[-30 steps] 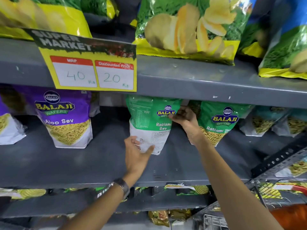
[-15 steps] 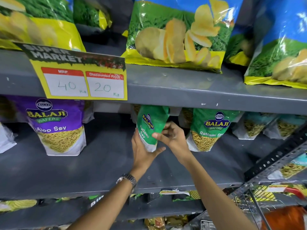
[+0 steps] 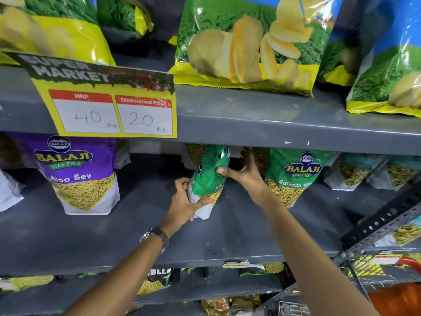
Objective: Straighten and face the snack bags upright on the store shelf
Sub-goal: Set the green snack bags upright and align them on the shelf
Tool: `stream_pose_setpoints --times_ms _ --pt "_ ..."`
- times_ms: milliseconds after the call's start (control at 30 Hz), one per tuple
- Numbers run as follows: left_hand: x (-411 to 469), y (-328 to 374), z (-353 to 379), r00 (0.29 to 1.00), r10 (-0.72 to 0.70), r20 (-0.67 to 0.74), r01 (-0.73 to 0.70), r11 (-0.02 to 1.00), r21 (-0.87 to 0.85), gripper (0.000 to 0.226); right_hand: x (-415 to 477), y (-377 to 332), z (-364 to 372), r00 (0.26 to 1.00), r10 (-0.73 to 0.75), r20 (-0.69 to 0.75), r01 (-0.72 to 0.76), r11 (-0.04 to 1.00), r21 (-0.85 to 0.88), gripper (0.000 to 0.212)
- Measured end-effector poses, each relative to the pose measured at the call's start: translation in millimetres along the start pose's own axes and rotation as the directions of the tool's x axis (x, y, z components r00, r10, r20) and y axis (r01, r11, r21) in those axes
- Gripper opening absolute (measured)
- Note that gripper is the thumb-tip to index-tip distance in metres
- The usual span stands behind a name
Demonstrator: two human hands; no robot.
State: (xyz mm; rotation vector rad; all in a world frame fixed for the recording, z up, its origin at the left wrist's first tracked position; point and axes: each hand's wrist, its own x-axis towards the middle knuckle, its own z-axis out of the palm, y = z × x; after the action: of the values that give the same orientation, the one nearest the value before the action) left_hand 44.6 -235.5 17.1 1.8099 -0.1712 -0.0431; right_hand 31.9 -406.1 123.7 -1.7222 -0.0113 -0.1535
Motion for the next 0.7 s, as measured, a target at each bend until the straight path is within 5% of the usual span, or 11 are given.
stream_pose_setpoints --times_ms 133,300,467,700 --pt "14.9 -1.9 -19.8 0.995 0.041 0.090 -0.055 0.986 0.158 0.082 13.6 12.4 -13.3 0.991 0.052 0.125 -0.061 0.996 0.068 0.075" --pt "26.2 4.1 -39.8 0.984 0.093 0.154 -0.136 0.943 0.304 0.078 17.4 21.2 -20.8 0.996 0.083 0.029 -0.086 0.988 0.128 0.061" --pt "36.6 -0.2 -56.5 0.986 0.037 0.161 -0.076 0.968 0.241 0.061 18.0 20.1 -15.0 0.987 0.115 -0.116 -0.116 0.993 0.000 0.049" --pt "27.8 -3.1 -41.3 0.985 -0.018 0.171 0.005 0.997 0.074 0.088 13.3 18.1 -11.2 0.977 0.147 -0.154 -0.148 0.989 0.002 0.059"
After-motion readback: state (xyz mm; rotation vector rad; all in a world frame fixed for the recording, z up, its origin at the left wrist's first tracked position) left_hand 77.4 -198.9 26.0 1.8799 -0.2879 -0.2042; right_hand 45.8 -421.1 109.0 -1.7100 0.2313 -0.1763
